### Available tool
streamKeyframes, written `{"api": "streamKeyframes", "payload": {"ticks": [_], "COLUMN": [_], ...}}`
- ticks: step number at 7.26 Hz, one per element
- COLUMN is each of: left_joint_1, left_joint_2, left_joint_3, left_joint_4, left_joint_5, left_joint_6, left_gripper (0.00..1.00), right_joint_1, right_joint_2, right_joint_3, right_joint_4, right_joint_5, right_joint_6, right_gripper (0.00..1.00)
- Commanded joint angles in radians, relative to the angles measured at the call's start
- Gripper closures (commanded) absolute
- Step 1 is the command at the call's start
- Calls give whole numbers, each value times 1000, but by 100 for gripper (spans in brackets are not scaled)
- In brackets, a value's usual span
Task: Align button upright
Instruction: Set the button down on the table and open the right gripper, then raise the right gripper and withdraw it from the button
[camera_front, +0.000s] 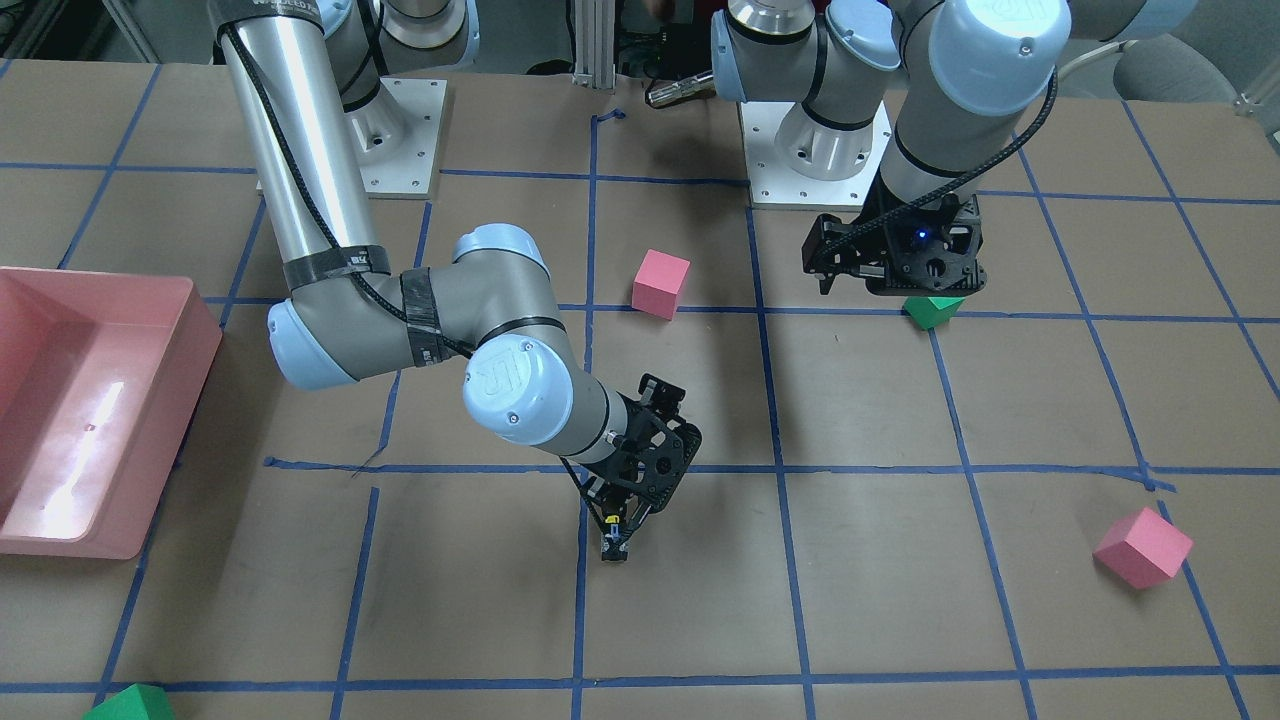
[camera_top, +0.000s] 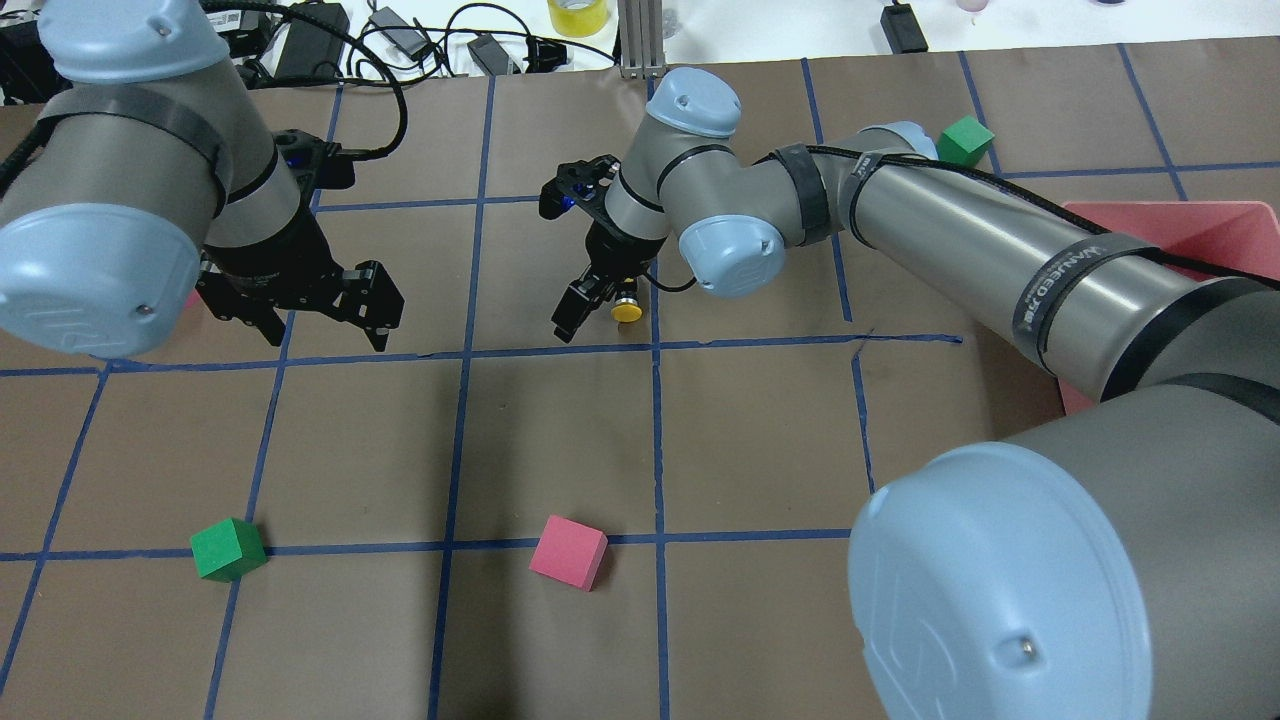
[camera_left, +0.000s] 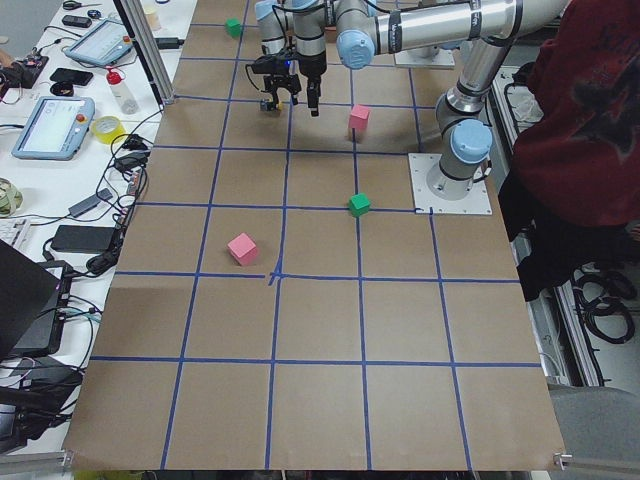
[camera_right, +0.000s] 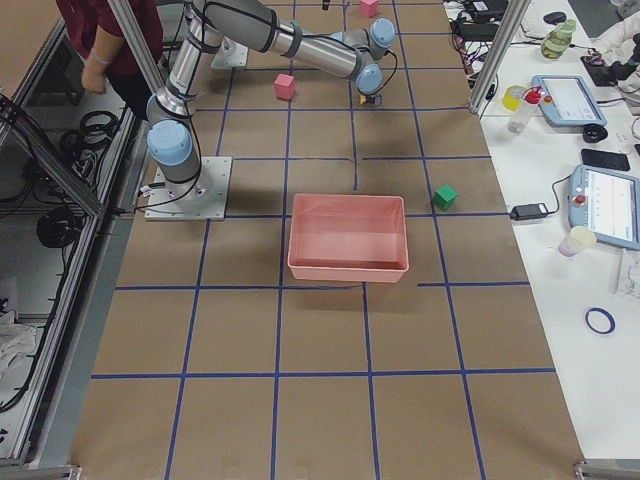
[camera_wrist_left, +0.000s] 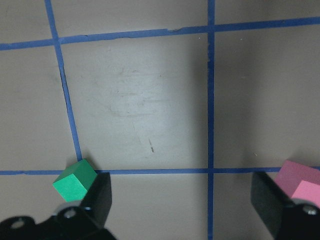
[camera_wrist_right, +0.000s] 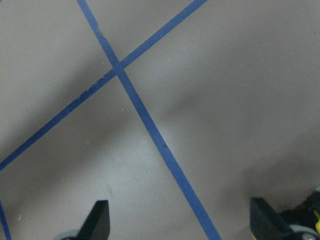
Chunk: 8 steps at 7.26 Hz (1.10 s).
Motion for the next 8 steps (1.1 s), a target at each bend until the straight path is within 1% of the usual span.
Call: {"api": "streamKeyframes", "payload": {"ticks": [1,2,3,4,5,6,7,8], "left_joint_1": [0,0,0,0,0,0,0,0], "left_joint_2": [1,1,1,1,1,1,1,1], "left_joint_3": [-18,-17,-17,-17,-17,-17,-17,-17], "left_joint_4": [5,14,14,14,14,14,17,18], "left_joint_5": [2,2,2,2,0,0,0,0], "left_joint_6": [1,3,1,1,3,3,3,3], "left_gripper": [0,0,0,0,0,0,0,0], "right_joint_1": [0,0,-2,-3,-18,-58,-143,-213], "right_joint_2": [-6,-23,-64,-100,-129,-191,-262,-299], "right_joint_3": [-11,-23,-16,-2,-1,0,0,3], "right_joint_4": [9,1,10,12,13,24,113,169], "right_joint_5": [46,-11,-213,-350,-412,-478,-502,-502], "right_joint_6": [95,64,-38,-115,-122,-102,24,220], "right_gripper": [0,0,0,0,0,0,0,0]}}
